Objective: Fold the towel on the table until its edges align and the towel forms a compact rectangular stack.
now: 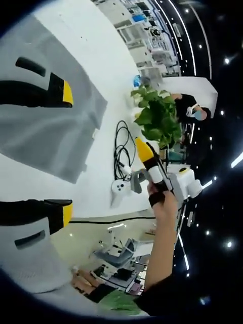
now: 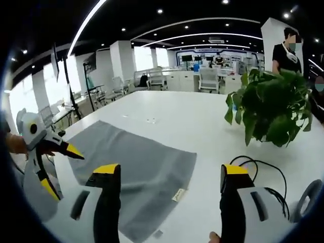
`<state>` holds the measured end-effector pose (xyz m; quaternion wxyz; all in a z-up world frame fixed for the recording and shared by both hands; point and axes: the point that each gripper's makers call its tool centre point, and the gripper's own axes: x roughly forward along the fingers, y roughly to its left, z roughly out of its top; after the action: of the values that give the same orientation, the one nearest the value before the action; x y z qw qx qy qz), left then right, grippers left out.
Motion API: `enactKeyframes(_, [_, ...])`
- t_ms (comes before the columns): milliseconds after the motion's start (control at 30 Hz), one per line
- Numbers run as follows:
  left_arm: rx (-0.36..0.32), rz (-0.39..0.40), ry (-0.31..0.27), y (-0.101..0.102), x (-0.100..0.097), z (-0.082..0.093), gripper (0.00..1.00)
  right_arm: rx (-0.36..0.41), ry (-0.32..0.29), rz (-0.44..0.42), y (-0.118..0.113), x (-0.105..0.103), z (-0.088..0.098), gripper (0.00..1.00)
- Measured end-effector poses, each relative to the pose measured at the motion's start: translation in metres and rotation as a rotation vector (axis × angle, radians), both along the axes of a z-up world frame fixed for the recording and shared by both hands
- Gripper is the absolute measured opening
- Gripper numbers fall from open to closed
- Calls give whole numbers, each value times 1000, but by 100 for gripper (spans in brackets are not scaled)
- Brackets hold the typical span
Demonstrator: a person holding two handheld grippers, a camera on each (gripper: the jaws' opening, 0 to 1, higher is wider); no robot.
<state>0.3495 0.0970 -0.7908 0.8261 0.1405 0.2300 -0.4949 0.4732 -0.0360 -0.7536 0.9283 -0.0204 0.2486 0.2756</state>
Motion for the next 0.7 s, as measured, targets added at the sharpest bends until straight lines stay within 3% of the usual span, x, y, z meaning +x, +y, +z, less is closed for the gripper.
enactKeyframes(233, [34,-38,2,-15,-6,-21,69,-45,18,16,-5,11,-24,78])
enactKeyframes(500, [16,-74,21,-39,-2,-35,63,-59,15,-9,-13,28,-39,71])
enactKeyframes(700, [-18,-71,51,-55,2,-47,60,-45,37,13,-2,40,-53,67])
